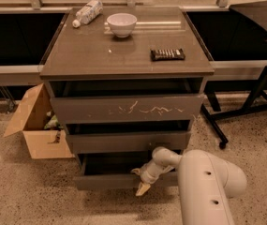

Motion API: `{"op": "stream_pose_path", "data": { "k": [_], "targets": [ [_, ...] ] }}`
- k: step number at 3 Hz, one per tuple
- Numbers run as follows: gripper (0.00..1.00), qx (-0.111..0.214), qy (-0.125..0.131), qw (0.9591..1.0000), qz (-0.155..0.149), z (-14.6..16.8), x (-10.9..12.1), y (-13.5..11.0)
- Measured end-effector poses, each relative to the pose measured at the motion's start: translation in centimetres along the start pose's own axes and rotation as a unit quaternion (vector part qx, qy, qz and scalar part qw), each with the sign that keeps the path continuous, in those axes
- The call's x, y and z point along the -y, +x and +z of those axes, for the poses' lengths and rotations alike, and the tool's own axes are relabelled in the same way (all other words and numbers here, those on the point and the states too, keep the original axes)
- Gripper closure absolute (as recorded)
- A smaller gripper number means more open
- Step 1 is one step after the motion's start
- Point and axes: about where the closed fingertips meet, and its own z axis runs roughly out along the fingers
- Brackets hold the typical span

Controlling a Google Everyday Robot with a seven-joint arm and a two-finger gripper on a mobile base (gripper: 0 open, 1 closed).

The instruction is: Open bottom drawer

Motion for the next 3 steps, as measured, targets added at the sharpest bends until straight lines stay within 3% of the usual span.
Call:
{"op": "stream_pose_path", "data": {
  "k": [2,3],
  "targets": [
    [0.94,0.006,-0.026,0.9996,0.007,0.6,-3.8,-2.0],
    [1.00,0.006,-0.026,0.9996,0.007,0.6,-4.2,-2.2]
  ]
}}
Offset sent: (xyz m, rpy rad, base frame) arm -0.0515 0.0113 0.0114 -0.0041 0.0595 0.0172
